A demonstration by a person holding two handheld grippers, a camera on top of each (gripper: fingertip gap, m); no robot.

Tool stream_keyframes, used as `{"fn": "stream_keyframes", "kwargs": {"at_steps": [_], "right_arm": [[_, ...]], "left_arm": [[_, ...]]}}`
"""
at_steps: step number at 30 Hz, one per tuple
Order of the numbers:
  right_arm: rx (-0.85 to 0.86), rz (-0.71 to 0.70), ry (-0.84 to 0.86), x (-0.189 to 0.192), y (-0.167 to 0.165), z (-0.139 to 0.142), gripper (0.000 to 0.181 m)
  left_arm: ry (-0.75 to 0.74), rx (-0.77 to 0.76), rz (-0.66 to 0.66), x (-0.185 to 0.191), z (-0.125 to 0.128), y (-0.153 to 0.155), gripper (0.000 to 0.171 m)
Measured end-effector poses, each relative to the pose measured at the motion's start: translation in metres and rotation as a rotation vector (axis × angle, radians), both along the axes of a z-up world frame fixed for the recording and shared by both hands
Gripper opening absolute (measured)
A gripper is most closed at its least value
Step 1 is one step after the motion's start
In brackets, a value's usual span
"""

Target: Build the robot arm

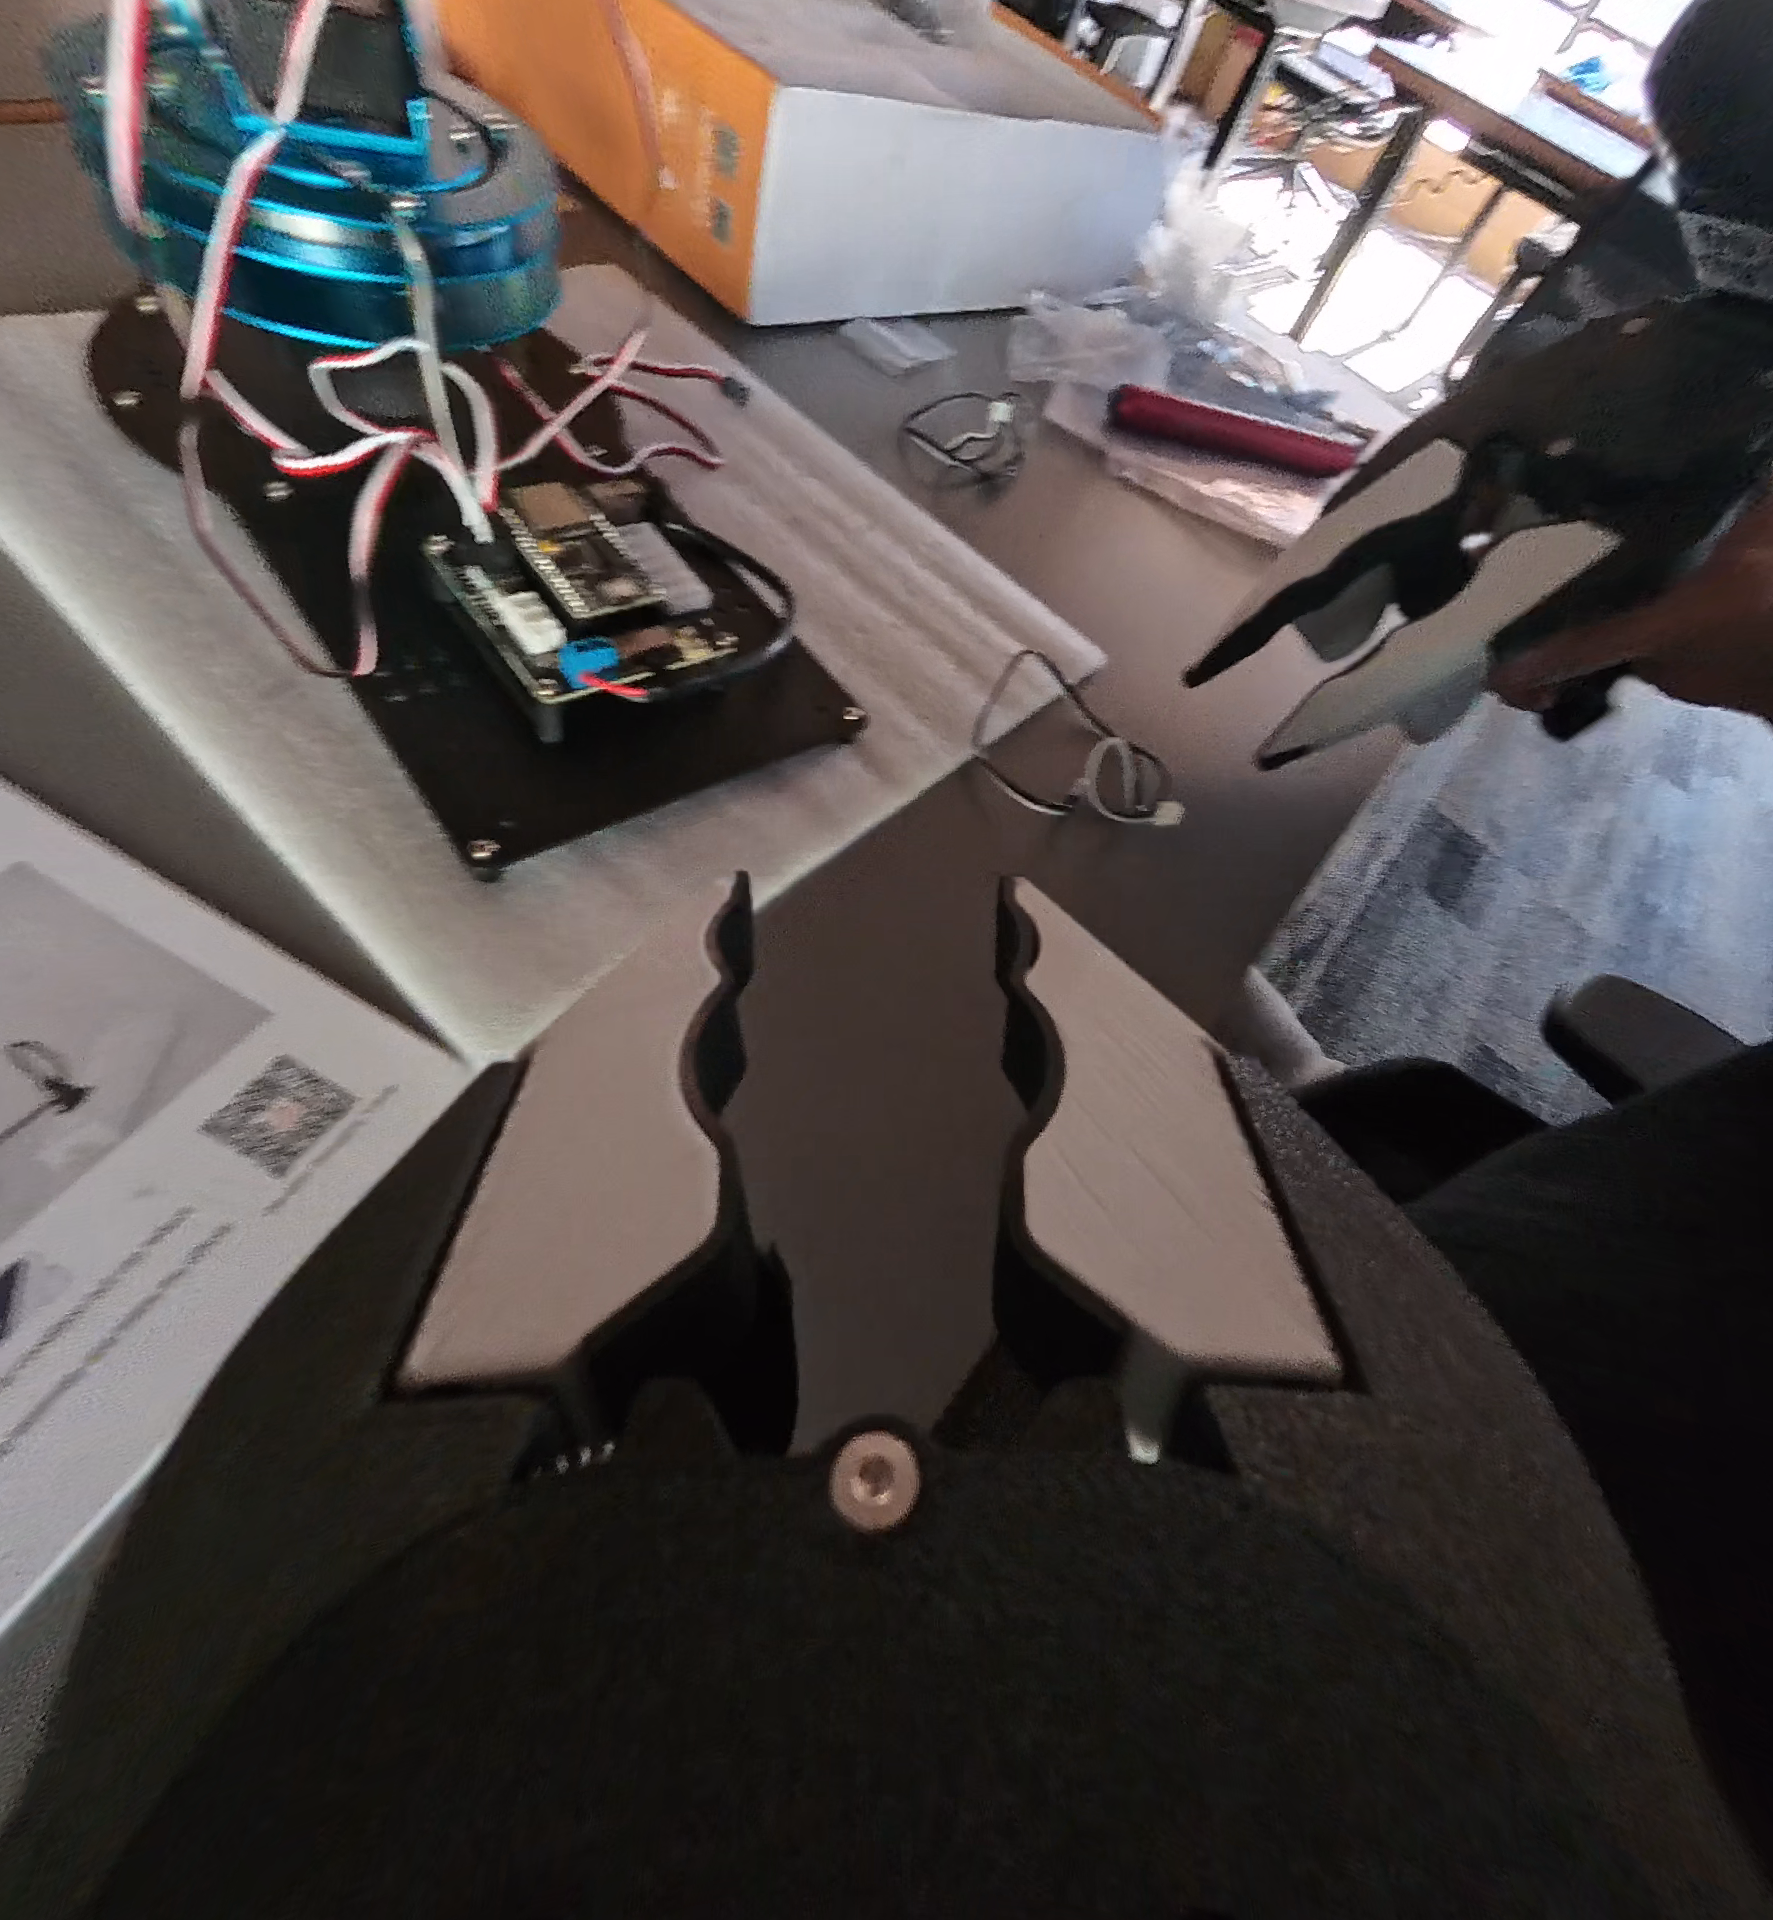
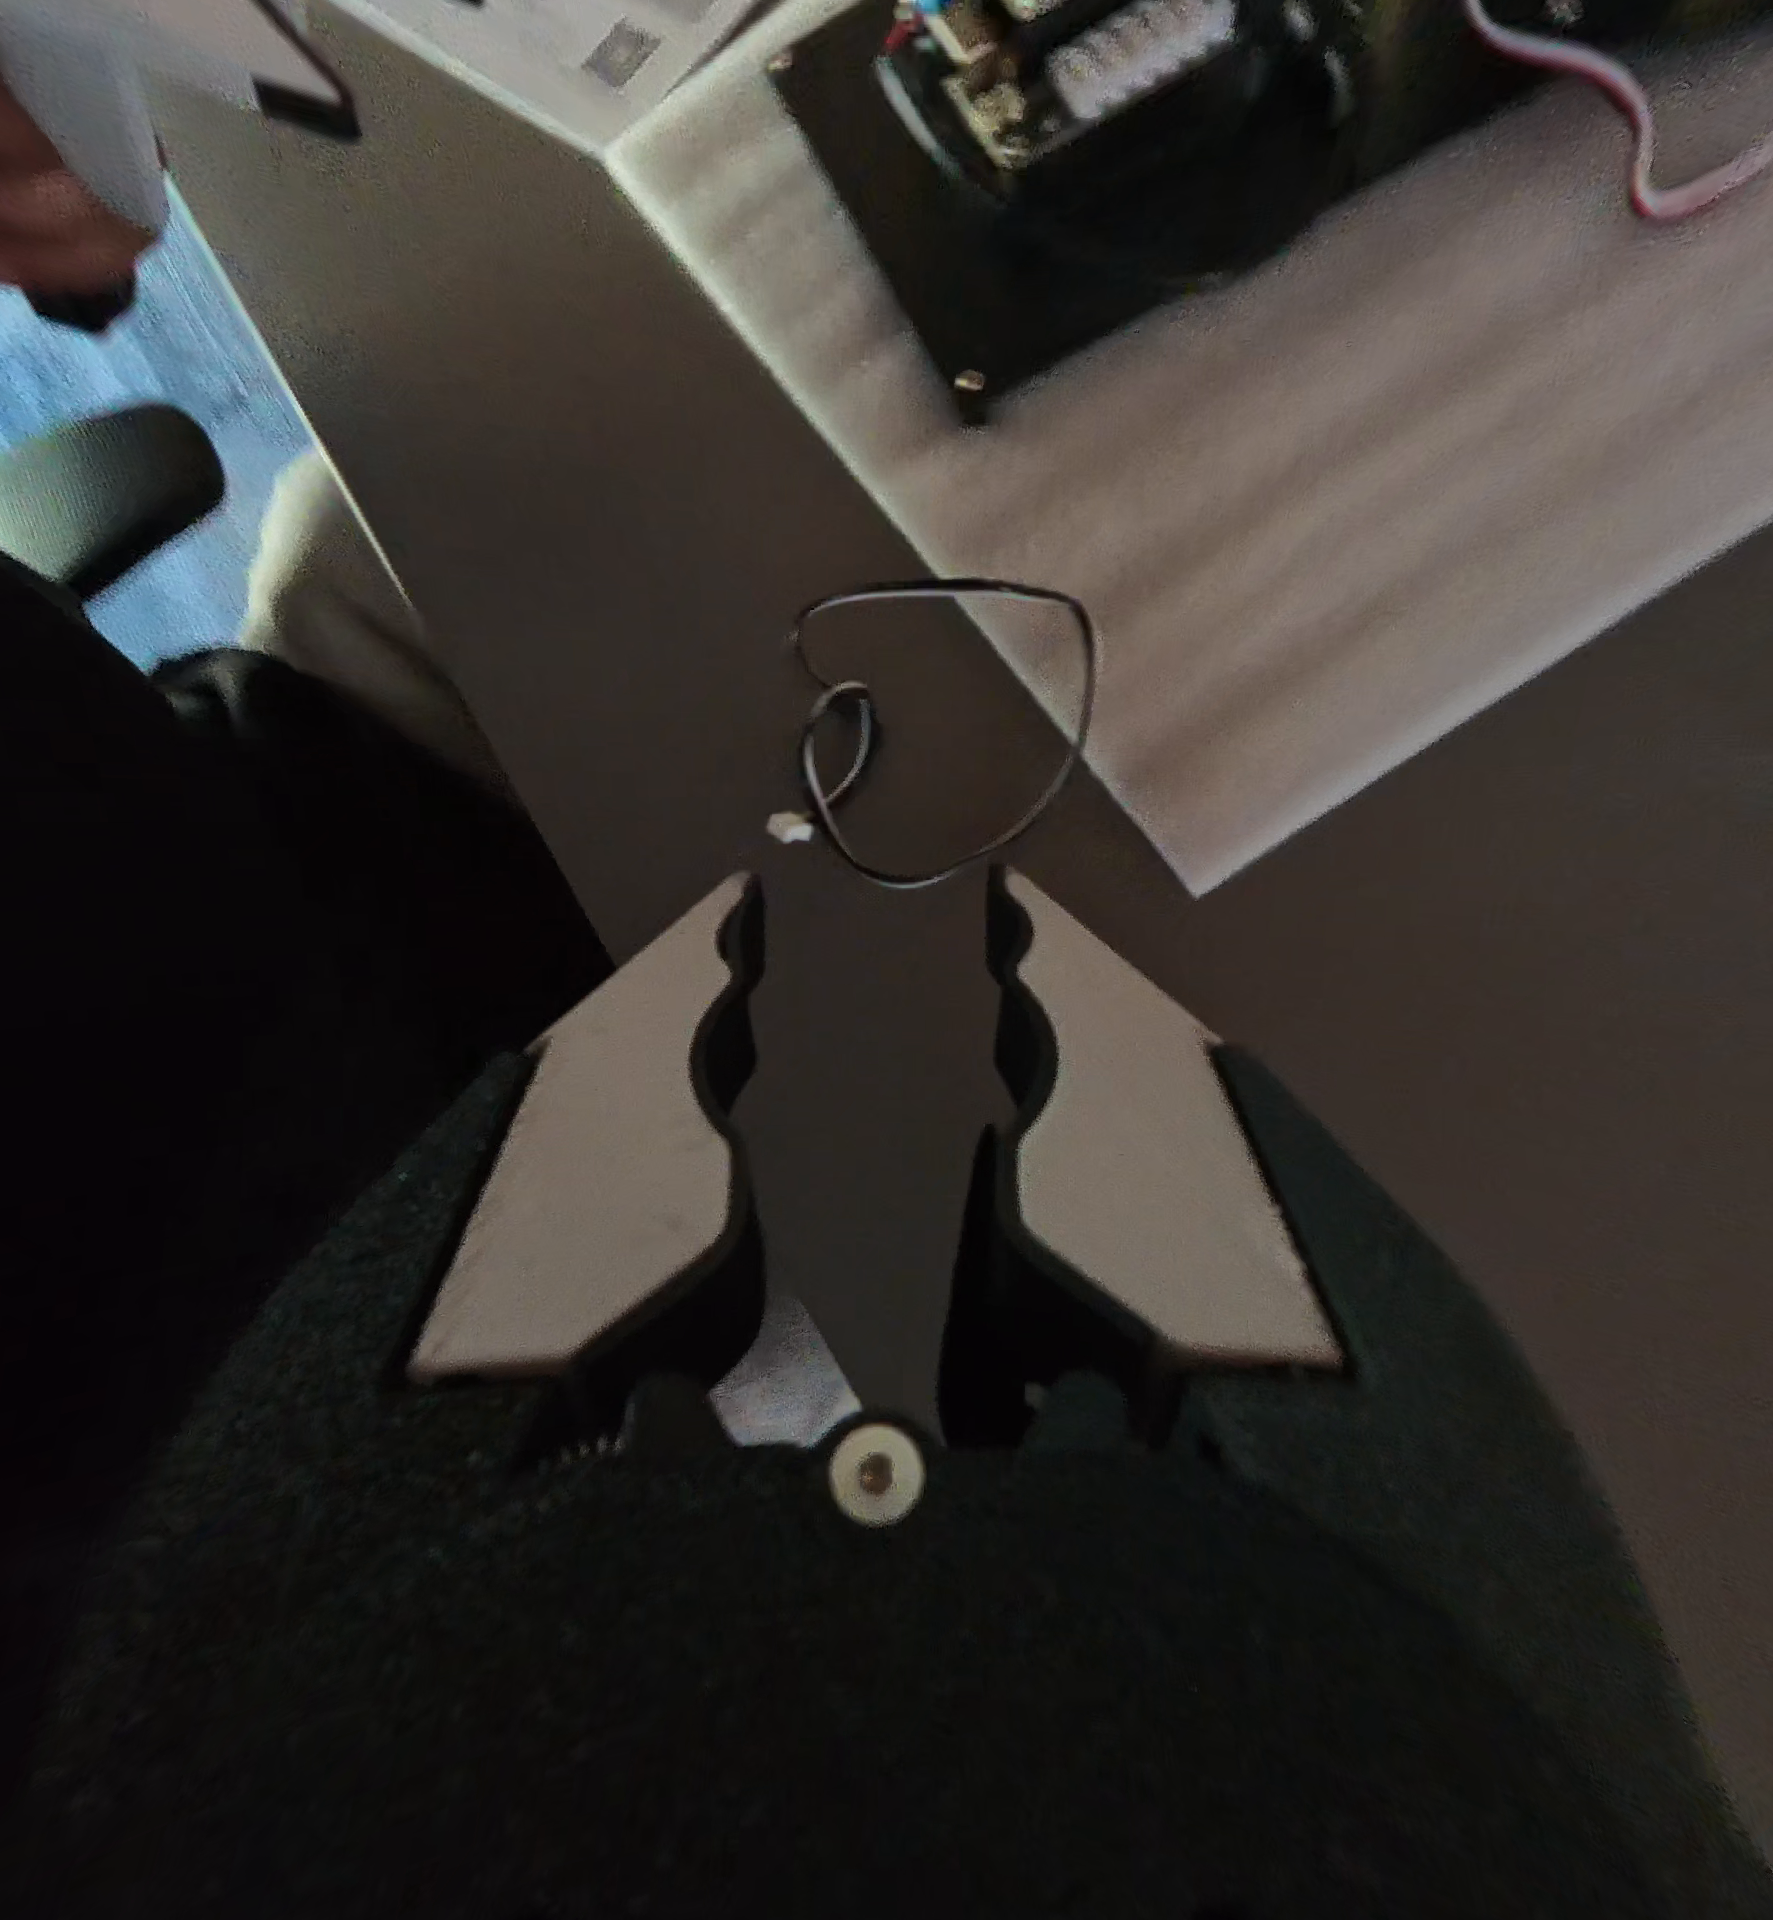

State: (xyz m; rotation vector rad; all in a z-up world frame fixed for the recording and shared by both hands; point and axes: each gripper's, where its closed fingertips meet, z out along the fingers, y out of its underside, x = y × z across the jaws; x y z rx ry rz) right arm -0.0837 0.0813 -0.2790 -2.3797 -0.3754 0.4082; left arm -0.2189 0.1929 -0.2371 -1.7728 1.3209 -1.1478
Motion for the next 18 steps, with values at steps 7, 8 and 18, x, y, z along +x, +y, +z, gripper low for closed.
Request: {"fn": "stream_keyframes", "kwargs": {"at_steps": [7, 8, 18], "right_arm": [[0.216, 0.33, -0.322, -0.021, 0.006, -0.003, 0.029], [0.192, 0.376, -0.291, -0.024, 0.007, -0.008, 0.027], [0.136, 0.334, 0.182, -0.023, 0.024, 0.0, 0.0]], "left_arm": [[0.016, -0.039, -0.244, 0.022, -0.008, -0.069, 0.04], [0.037, -0.03, -0.259, 0.027, -0.012, -0.073, 0.04], [0.105, 0.064, -0.257, 0.081, -0.034, -0.093, 0.038]]}}
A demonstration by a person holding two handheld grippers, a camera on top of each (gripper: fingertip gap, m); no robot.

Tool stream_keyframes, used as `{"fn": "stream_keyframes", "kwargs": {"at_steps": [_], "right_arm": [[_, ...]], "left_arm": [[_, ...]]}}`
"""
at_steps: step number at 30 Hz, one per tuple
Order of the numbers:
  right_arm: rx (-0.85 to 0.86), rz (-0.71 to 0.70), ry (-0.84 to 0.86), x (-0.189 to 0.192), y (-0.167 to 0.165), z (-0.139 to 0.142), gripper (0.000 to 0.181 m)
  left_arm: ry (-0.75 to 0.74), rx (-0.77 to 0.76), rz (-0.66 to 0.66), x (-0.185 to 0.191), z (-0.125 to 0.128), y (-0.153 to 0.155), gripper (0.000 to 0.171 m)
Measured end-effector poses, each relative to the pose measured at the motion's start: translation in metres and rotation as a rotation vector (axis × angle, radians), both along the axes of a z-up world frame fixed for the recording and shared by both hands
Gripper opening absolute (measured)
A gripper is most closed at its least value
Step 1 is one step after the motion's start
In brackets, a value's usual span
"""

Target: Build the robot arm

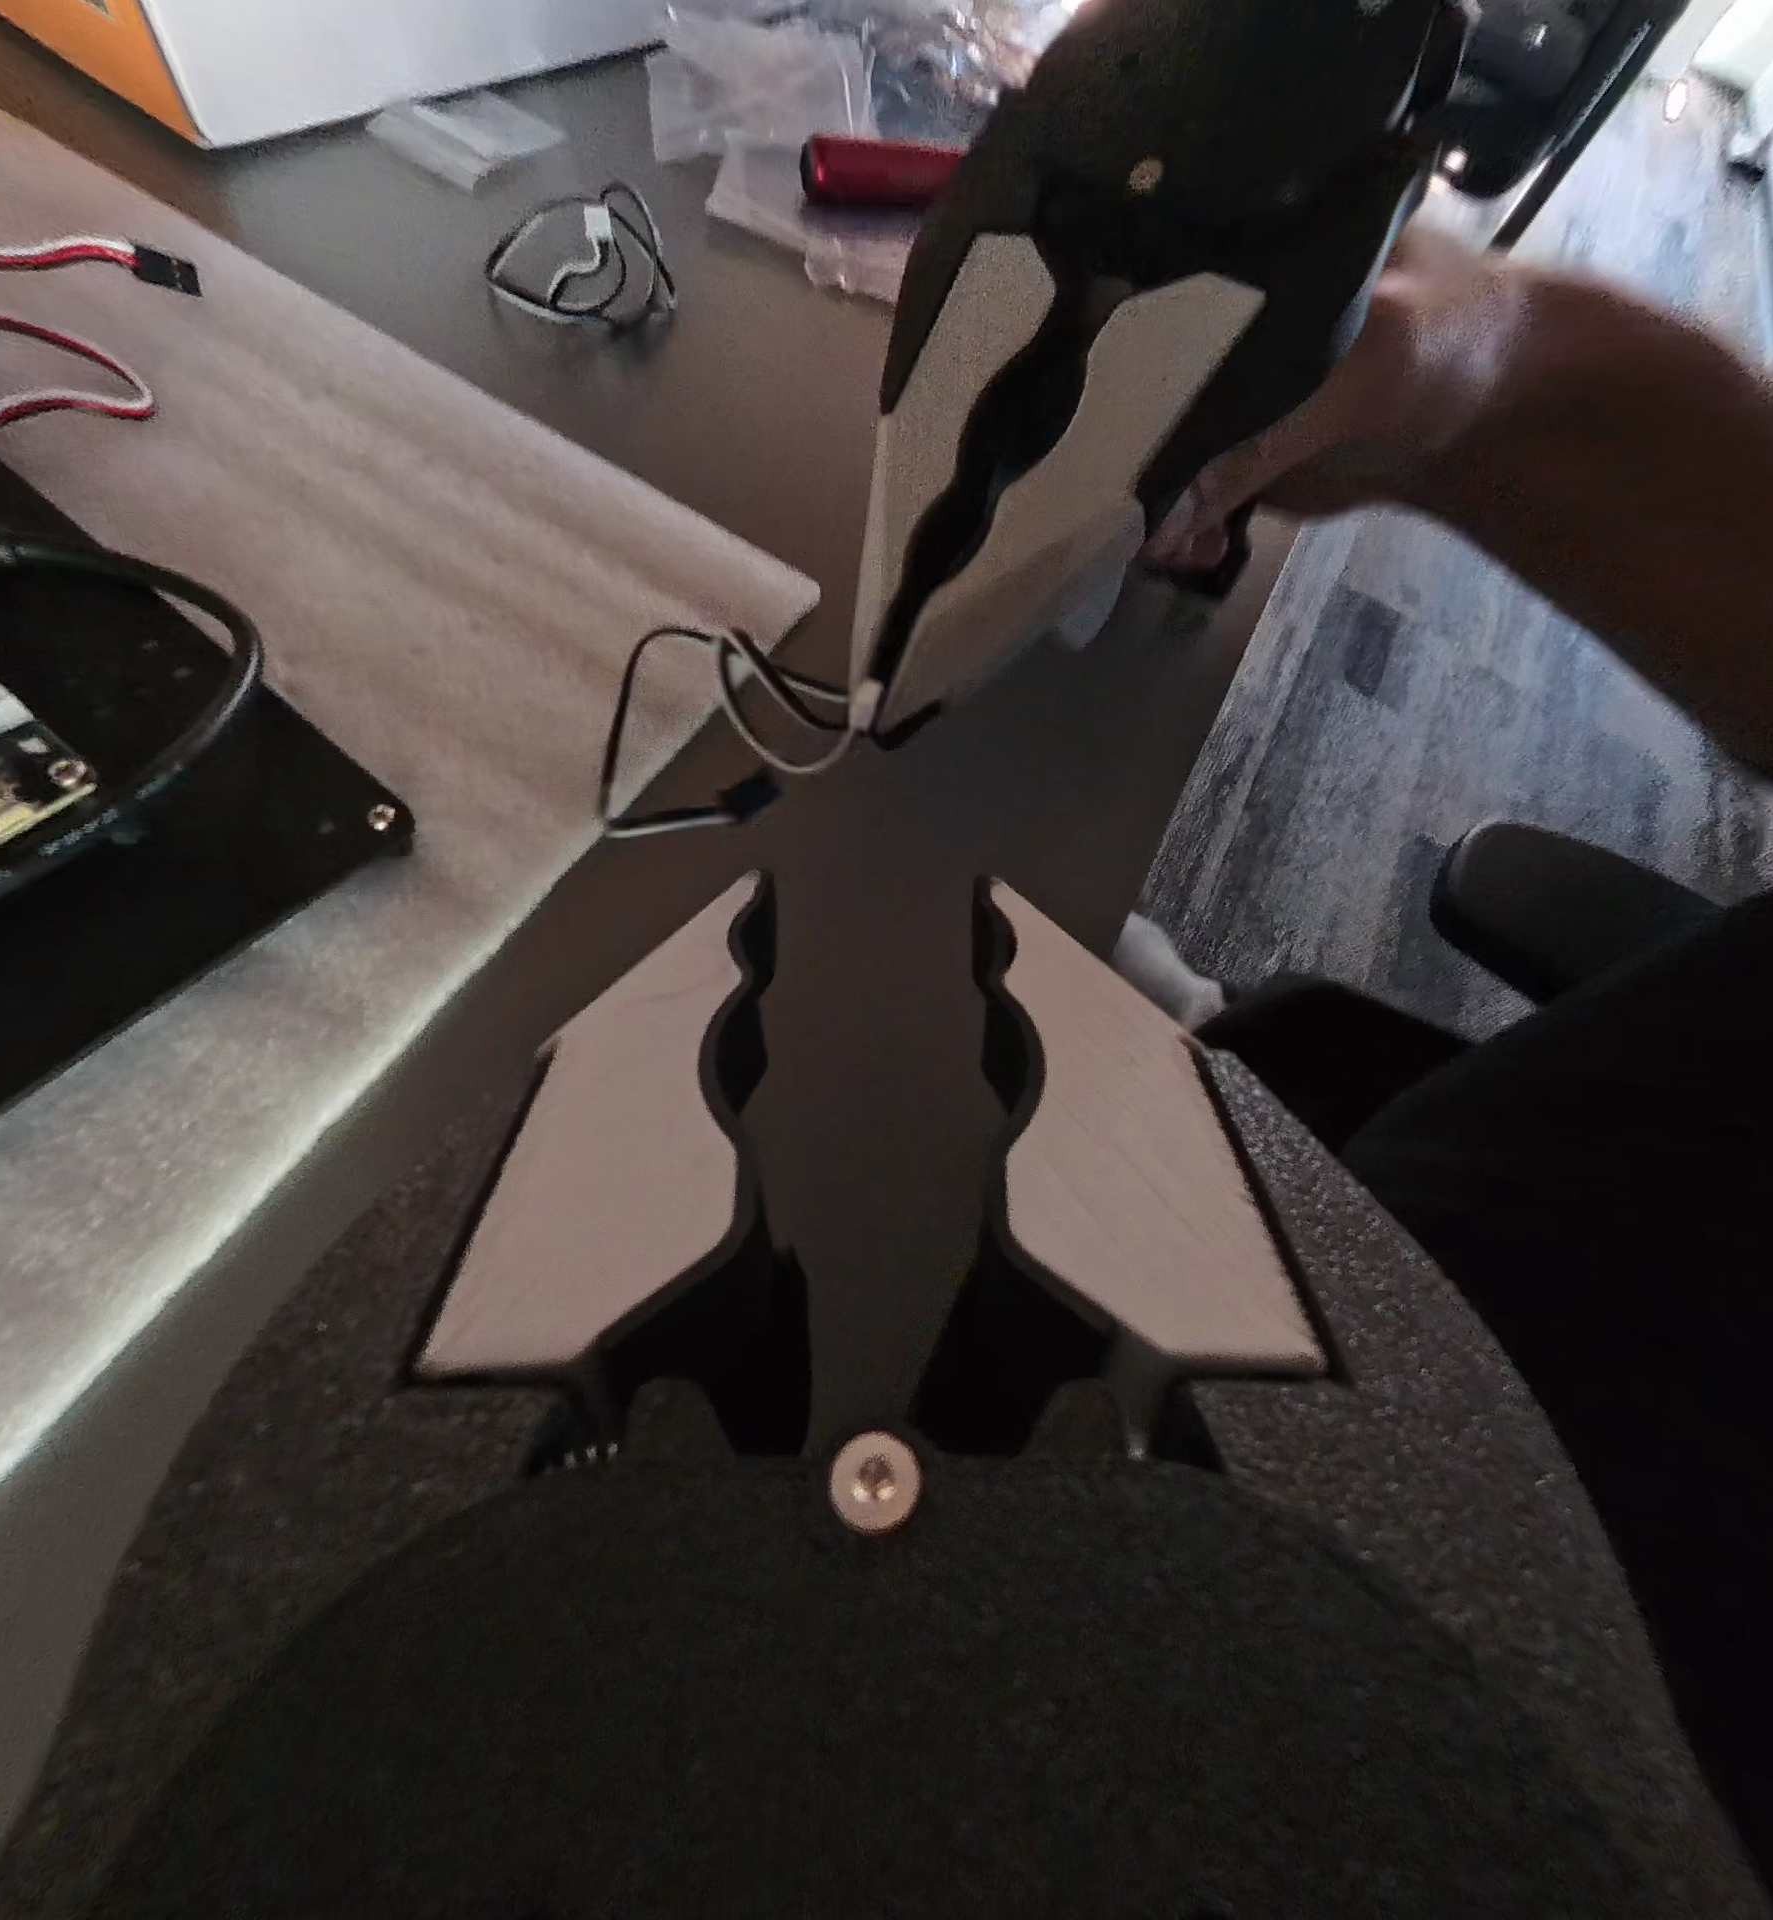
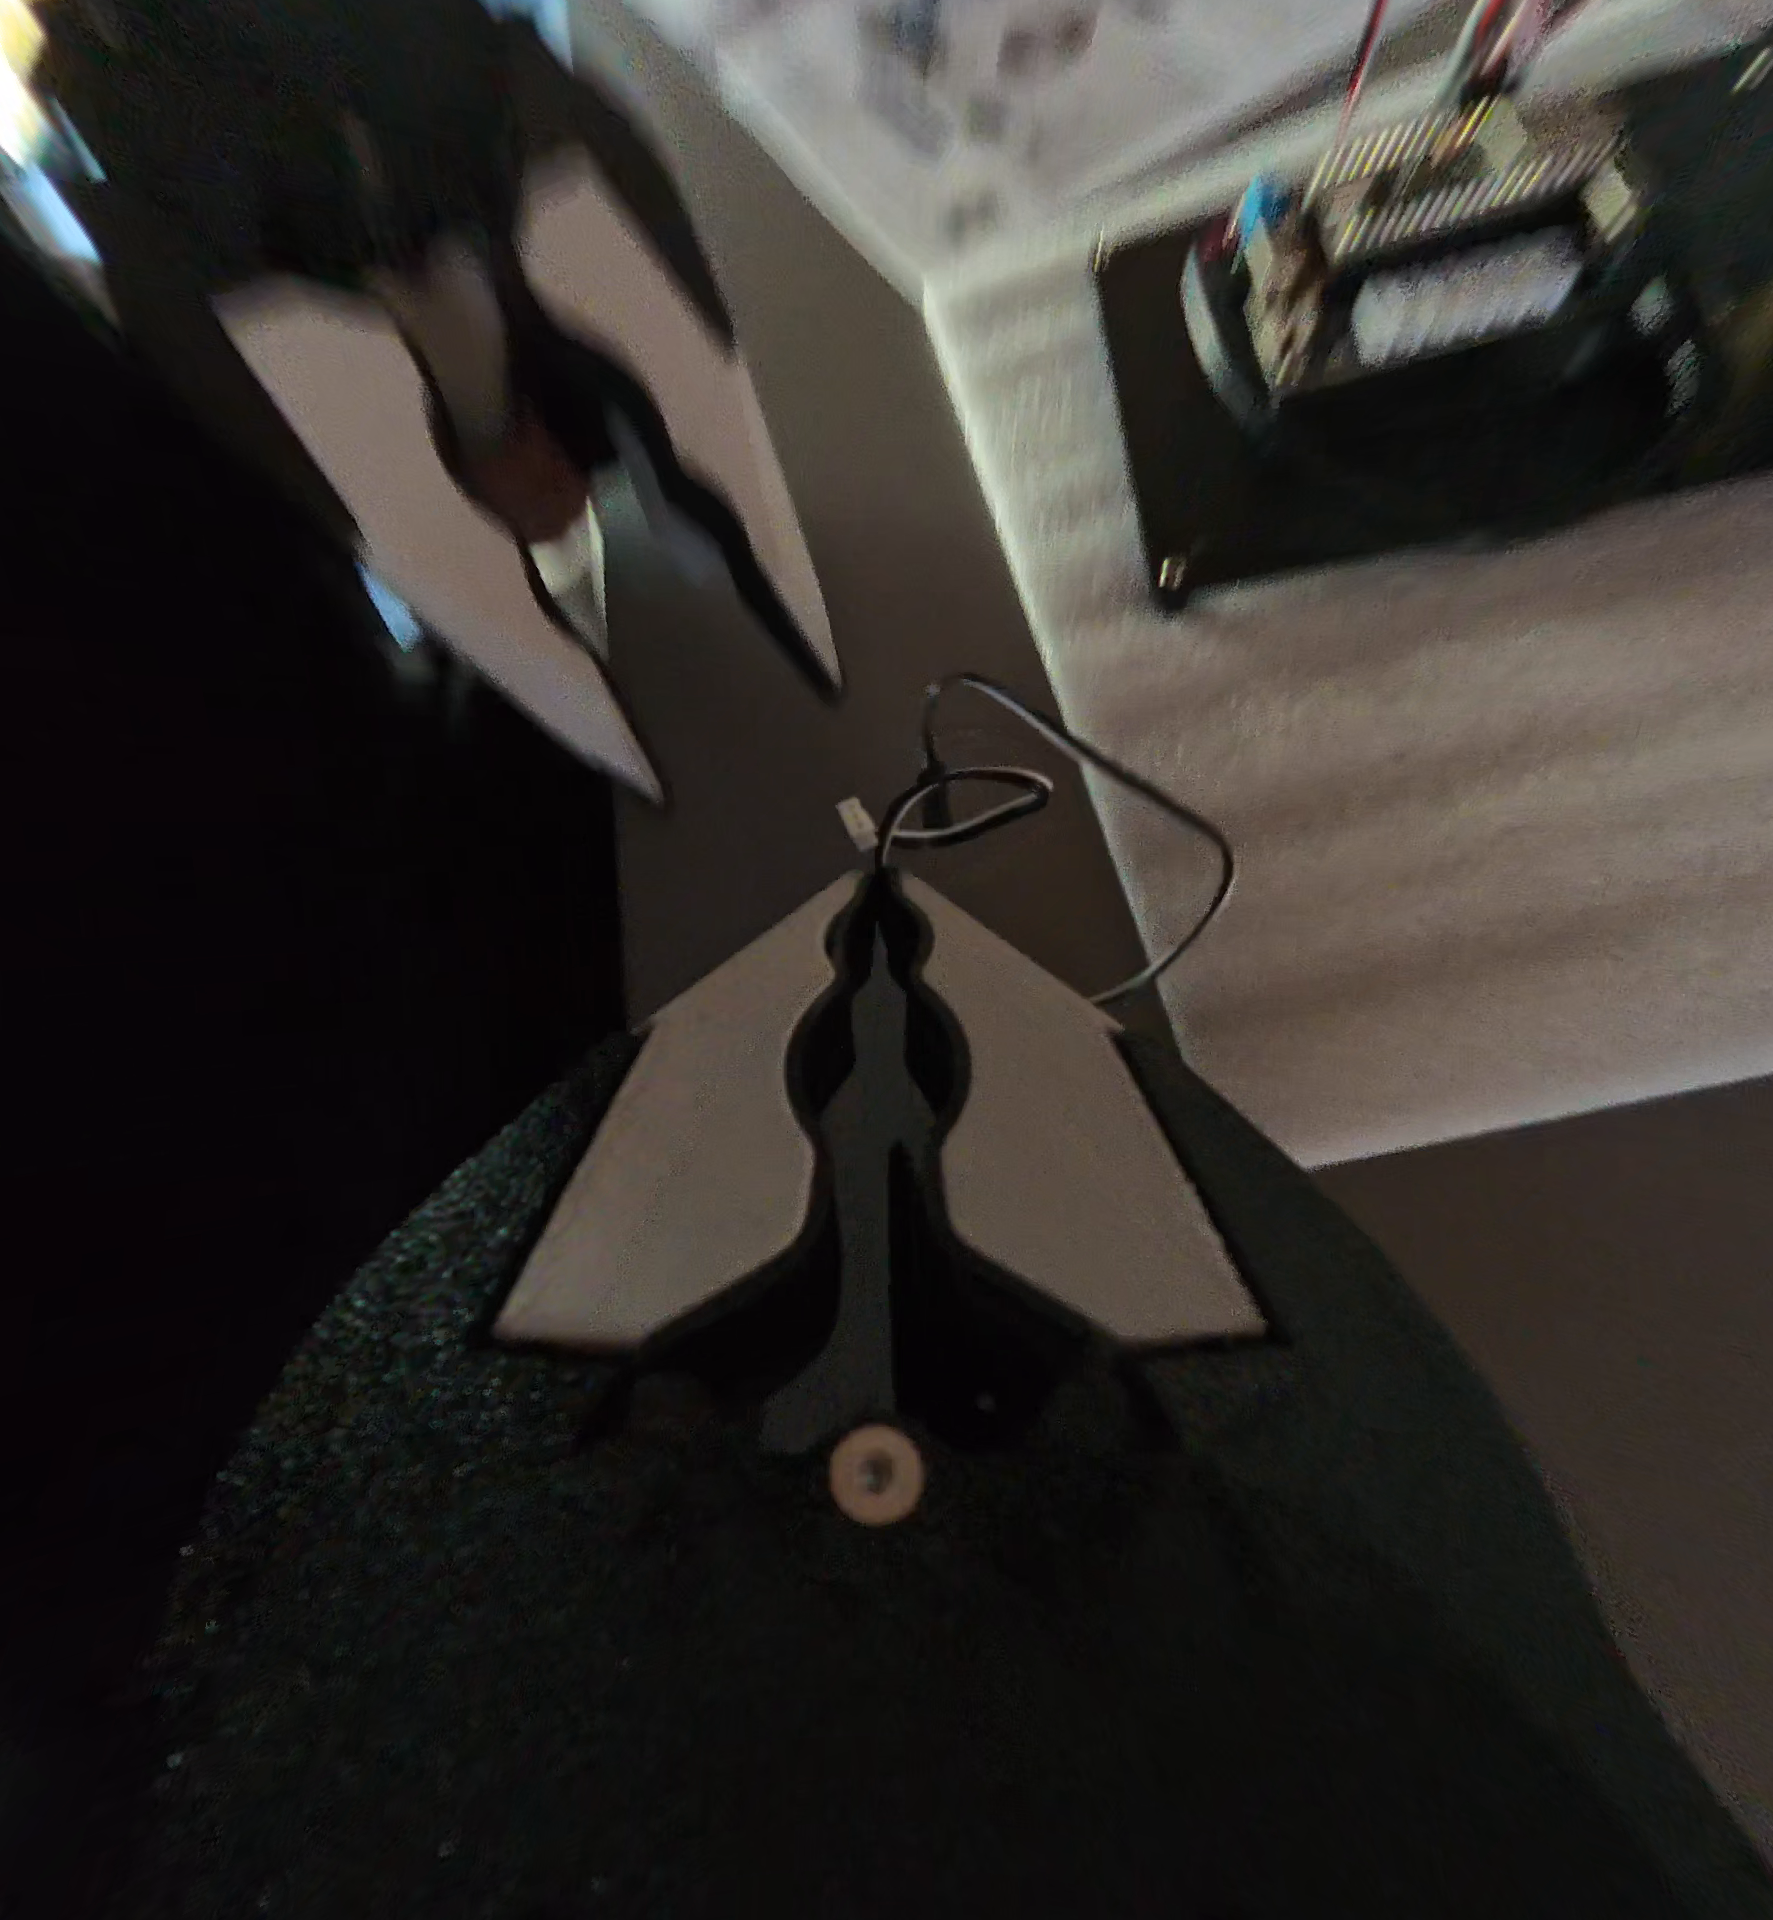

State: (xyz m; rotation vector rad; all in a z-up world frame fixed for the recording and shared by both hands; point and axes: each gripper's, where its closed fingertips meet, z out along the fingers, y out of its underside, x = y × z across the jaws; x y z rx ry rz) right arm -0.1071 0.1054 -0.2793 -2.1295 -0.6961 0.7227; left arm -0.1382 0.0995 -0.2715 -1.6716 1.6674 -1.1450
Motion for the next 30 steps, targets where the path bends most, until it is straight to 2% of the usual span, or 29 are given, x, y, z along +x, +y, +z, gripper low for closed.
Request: {"fn": "stream_keyframes", "kwargs": {"at_steps": [1, 3, 5, 7, 8, 10, 13, 15, 17, 21, 27, 30], "right_arm": [[0.039, -0.046, 0.098, -0.001, 0.005, 0.013, 0.0], [0.147, -0.139, 0.16, 0.003, 0.013, 0.031, 0.0], [0.316, -0.2, 0.075, 0.006, 0.016, 0.046, 0.0], [0.412, -0.248, -0.073, 0.008, 0.018, 0.048, 0.0], [0.466, -0.256, -0.13, 0.006, 0.017, 0.05, 0.0], [0.542, -0.272, -0.237, 0.004, 0.016, 0.052, 0.0], [0.609, -0.286, -0.315, 0.004, 0.016, 0.055, 0.0], [0.626, -0.288, -0.281, 0.003, 0.015, 0.062, 0.0], [0.631, -0.296, -0.287, 0.005, 0.015, 0.064, 0.0], [0.659, -0.325, -0.365, 0.012, 0.018, 0.065, 0.0], [0.689, -0.359, -0.266, 0.009, 0.017, 0.077, 0.0], [0.7, -0.368, -0.249, 0.009, 0.016, 0.082, 0.0]], "left_arm": [[-0.015, -0.027, 0.008, 0.004, 0.003, -0.001, 0.038], [-0.065, -0.16, 0.04, 0.013, 0.016, 0.001, 0.038], [-0.138, -0.404, 0.042, 0.02, 0.038, 0.001, 0.038], [-0.209, -0.658, 0.04, 0.026, 0.061, 0.006, 0.038], [-0.236, -0.753, 0.038, 0.028, 0.069, 0.009, 0.038], [-0.25, -0.847, 0.041, 0.033, 0.073, 0.014, 0.036], [-0.201, -0.839, 0.049, 0.038, 0.062, 0.013, 0.016], [-0.192, -0.84, 0.051, 0.039, 0.058, 0.013, 0.012], [-0.177, -0.87, 0.028, 0.039, 0.059, 0.009, 0.012], [-0.188, -0.9, 0.028, 0.036, 0.063, 0.009, 0.024], [-0.13, -0.878, 0.054, 0.037, 0.047, 0.011, 0.024], [-0.161, -0.939, 0.034, 0.036, 0.054, 0.009, 0.028]]}}
